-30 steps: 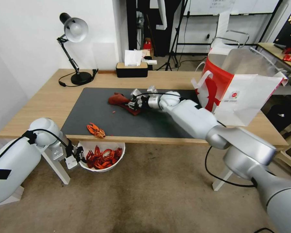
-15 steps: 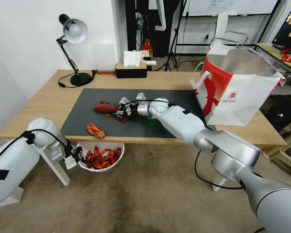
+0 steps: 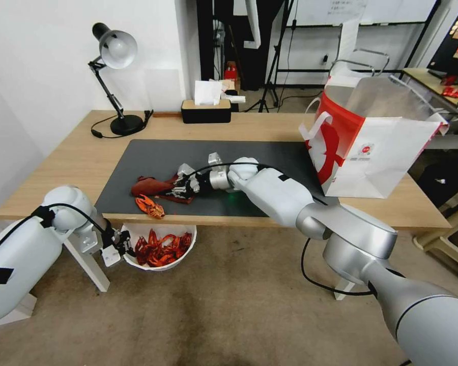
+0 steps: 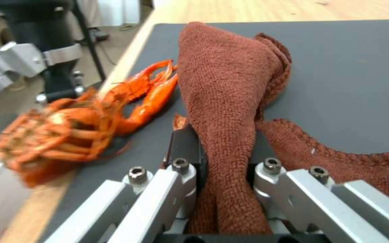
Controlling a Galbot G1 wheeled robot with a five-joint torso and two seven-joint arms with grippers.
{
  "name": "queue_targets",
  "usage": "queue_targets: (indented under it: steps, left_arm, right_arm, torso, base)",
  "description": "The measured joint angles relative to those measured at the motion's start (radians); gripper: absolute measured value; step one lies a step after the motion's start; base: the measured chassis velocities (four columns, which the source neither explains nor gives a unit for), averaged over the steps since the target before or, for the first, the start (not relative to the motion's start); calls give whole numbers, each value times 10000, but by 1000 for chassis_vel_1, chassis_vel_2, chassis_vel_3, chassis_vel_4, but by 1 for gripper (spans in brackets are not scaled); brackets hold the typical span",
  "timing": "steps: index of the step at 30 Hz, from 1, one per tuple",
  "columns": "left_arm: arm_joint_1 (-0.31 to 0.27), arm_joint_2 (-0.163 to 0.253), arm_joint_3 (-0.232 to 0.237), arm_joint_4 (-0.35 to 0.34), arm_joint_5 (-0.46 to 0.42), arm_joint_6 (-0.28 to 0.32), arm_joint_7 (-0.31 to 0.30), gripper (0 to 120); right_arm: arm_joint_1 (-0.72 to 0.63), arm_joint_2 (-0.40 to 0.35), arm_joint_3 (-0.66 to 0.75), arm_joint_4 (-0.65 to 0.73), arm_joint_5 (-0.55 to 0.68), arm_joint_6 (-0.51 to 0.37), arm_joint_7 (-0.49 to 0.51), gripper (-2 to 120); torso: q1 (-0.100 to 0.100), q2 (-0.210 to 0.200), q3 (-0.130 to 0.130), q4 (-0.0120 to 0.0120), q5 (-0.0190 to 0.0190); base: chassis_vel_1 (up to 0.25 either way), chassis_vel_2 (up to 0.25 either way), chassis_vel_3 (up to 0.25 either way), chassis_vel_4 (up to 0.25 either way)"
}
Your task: Sweep shrimp from table into container with towel, then put container into takeout bag.
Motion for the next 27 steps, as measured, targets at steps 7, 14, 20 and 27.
queue_targets:
  steps: [7, 14, 20, 27]
  left_arm:
    - [51, 158, -63, -94, -55, 86, -138, 0]
    - [32, 173, -63, -61, -56, 103, -184, 0]
    - [43, 180, -62, -87, -53, 111, -185, 0]
    - [34, 192, -50, -102, -53, 129, -185, 0]
  right_arm:
    - [-29, -186, -81, 224, -55, 64, -708, 9]
    - [-167, -852, -83, 1210, -52, -226, -1113, 9]
    - [-308, -1369, -83, 1935, -52, -424, -1141, 9]
    - [-389, -1870, -165, 2822, -48, -760, -1113, 9]
  torso:
    - [-1, -1, 2, 8, -3]
    - [1, -3, 4, 10, -7]
    - [1, -4, 3, 3, -6]
    - [2, -5, 5, -5, -10]
  base:
    - [0, 0, 0, 0]
    - [0, 0, 0, 0]
    - [0, 0, 0, 0]
    - [0, 0, 0, 0]
